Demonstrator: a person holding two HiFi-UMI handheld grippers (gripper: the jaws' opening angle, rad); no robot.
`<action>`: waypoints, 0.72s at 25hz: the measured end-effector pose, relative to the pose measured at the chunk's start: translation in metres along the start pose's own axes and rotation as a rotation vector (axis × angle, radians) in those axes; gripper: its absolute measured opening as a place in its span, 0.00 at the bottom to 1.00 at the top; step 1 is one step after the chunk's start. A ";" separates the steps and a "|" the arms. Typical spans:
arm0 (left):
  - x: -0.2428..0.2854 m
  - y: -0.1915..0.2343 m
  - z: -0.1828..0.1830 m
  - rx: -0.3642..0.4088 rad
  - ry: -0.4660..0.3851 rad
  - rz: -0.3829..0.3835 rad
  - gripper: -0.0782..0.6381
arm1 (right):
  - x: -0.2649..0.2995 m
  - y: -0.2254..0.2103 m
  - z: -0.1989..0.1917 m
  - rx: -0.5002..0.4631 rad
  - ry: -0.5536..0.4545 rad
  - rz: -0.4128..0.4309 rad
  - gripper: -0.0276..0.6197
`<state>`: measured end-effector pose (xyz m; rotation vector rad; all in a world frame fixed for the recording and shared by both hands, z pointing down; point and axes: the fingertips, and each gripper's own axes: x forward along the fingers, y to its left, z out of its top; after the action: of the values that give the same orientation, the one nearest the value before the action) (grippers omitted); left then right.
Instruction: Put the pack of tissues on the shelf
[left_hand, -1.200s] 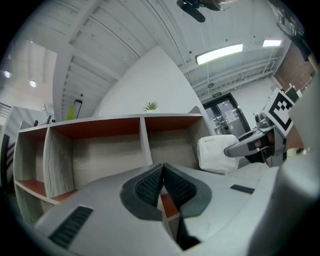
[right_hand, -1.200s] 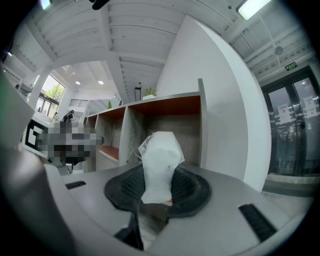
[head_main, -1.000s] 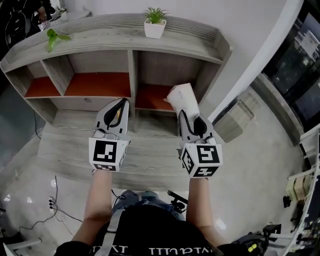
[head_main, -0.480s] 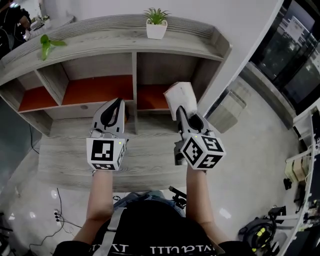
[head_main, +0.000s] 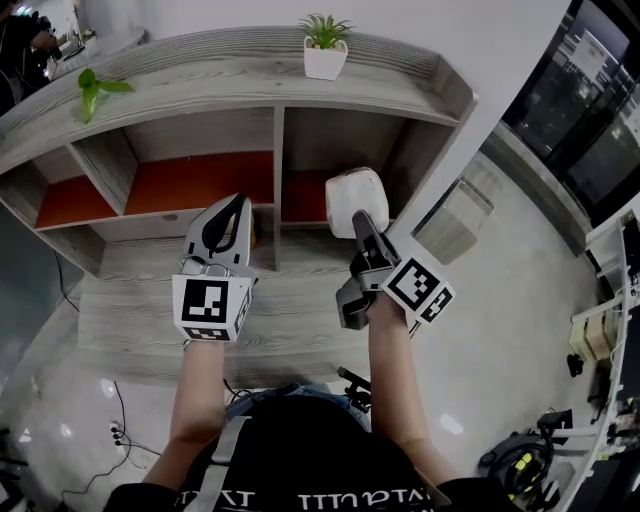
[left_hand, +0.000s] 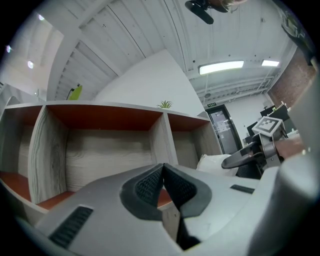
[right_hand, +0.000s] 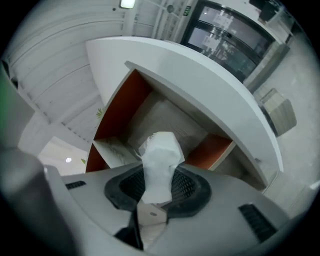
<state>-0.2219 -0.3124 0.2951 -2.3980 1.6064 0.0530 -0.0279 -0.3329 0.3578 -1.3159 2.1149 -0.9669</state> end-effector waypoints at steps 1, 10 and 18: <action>0.000 0.000 -0.001 0.001 0.001 0.000 0.13 | 0.003 -0.001 -0.002 0.050 -0.001 0.017 0.22; 0.005 0.010 -0.004 0.004 -0.003 0.016 0.13 | 0.030 -0.026 -0.022 0.373 -0.001 0.073 0.22; 0.005 0.025 -0.012 -0.007 0.010 0.053 0.13 | 0.043 -0.056 -0.041 0.573 -0.018 0.040 0.21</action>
<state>-0.2437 -0.3286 0.3009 -2.3643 1.6769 0.0569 -0.0429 -0.3746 0.4264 -0.9779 1.6556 -1.3999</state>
